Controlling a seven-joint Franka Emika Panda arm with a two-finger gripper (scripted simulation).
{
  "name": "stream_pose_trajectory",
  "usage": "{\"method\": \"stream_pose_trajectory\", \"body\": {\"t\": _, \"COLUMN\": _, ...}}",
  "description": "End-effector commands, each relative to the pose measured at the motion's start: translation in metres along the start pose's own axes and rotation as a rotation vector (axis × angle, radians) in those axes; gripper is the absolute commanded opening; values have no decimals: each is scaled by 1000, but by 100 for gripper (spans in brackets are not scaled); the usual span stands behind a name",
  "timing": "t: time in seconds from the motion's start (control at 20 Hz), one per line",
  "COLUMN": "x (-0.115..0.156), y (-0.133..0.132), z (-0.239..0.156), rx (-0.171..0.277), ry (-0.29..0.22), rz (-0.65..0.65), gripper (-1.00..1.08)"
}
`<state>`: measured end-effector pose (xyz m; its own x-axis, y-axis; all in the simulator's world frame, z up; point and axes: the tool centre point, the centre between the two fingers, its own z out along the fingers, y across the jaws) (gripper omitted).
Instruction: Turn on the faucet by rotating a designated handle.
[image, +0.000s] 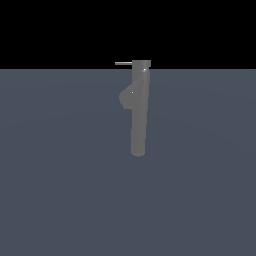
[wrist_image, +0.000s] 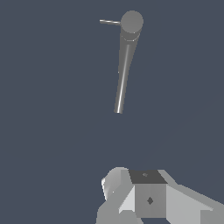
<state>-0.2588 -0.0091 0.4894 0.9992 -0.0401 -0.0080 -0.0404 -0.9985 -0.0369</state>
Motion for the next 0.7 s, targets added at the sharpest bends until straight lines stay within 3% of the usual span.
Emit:
{"method": "stream_pose_trajectory", "body": {"t": 0.0, "x": 0, "y": 0, "z": 0, "rx": 0, "ry": 0, "rz": 0, "gripper": -100}}
{"method": "stream_pose_trajectory", "body": {"t": 0.65, "x": 1, "y": 19, "z": 13, "rx": -17, "ry": -39, "rz": 48, "gripper": -100}}
